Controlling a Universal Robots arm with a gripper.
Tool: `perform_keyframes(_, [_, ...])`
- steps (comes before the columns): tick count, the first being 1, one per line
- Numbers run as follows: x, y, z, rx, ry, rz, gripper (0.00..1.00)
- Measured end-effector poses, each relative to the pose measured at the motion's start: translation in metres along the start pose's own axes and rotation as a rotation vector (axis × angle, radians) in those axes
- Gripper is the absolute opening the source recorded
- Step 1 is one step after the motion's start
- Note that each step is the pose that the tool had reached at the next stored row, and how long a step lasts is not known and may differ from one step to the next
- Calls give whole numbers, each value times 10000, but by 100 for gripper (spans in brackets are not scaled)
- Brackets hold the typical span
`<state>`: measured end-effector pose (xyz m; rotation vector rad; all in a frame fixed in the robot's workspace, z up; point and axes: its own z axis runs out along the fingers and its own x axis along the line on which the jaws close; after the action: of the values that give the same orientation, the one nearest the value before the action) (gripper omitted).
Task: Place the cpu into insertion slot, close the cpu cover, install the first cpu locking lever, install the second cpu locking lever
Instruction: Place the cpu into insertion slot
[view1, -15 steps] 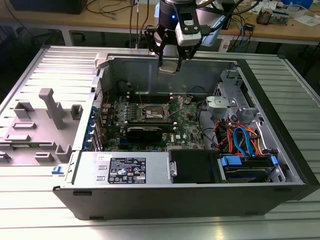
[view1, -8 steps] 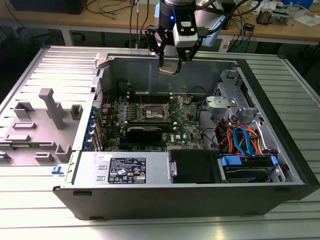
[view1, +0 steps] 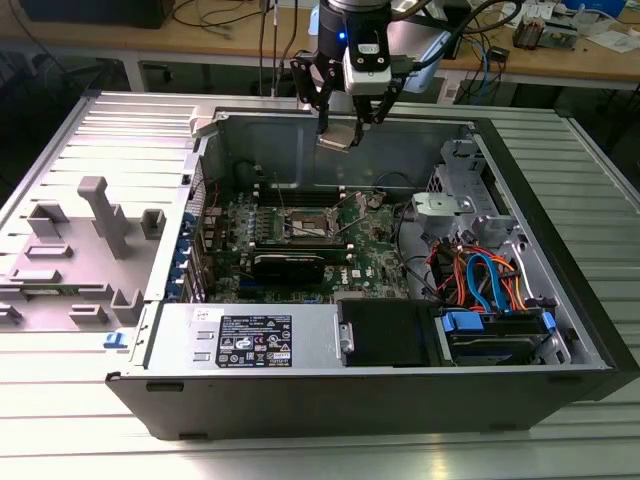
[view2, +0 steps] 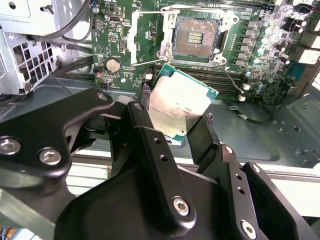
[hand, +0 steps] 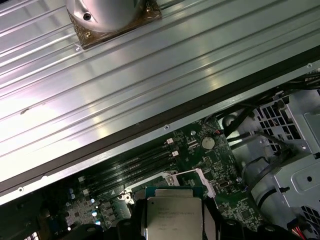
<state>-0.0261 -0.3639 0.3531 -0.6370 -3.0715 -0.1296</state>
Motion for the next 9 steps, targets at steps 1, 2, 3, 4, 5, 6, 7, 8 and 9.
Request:
perform_keyframes(1, [1, -1, 0, 1, 0, 0, 54])
perform_keyframes(2, [2, -1, 0, 0, 0, -1, 54])
perform_keyframes(3, [2, -1, 0, 0, 0, 0, 54])
perform_keyframes(4, [3, -1, 0, 0, 0, 0, 54])
perform_keyframes(5, [3, -1, 0, 0, 0, 0, 54])
perform_keyframes(6, [3, -1, 0, 0, 0, 0, 54])
perform_keyframes(7, [3, -1, 0, 1, 0, 0, 54])
perform_keyframes(8, [4, -2, 0, 0, 0, 1, 54])
perform_keyframes(9, [4, -2, 0, 0, 1, 1, 54])
